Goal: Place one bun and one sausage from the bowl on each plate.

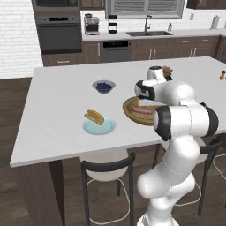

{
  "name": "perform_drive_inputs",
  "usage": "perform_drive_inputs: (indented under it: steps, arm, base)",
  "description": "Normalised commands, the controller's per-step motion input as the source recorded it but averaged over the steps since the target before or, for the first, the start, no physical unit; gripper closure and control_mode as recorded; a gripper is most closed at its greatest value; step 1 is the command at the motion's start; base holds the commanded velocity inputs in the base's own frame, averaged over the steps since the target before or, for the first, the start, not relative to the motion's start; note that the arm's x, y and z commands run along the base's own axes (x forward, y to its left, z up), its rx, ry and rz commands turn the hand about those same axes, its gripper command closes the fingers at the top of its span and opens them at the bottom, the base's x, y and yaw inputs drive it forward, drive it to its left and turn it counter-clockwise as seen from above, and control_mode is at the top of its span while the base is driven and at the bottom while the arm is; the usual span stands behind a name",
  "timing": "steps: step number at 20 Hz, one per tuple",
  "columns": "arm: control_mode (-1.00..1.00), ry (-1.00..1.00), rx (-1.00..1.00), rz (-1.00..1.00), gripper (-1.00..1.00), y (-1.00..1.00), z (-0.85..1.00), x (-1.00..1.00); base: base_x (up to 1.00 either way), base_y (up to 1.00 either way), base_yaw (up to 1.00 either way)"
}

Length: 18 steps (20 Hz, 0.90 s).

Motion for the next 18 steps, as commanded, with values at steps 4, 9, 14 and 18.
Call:
perform_drive_inputs:
  steps: [4,9,14,18]
  arm:
    - [-1.0,0.14,-0.05,0.68,-1.0,-0.15,-0.88,0.45]
    - [-1.0,-0.04,0.01,0.07,-1.0,0.0,-0.11,0.39]
    - [-1.0,-0.05,0.0,0.12,-1.0,0.0,-0.3,0.0]
    - [-1.0,0.0,0.0,0.15,-1.0,0.0,-0.3,0.0]
  base:
    - [0.0,0.0,0.0]
    - [0.0,0.0,0.0]
    - [0.0,0.0,0.0]
    - [0.0,0.0,0.0]
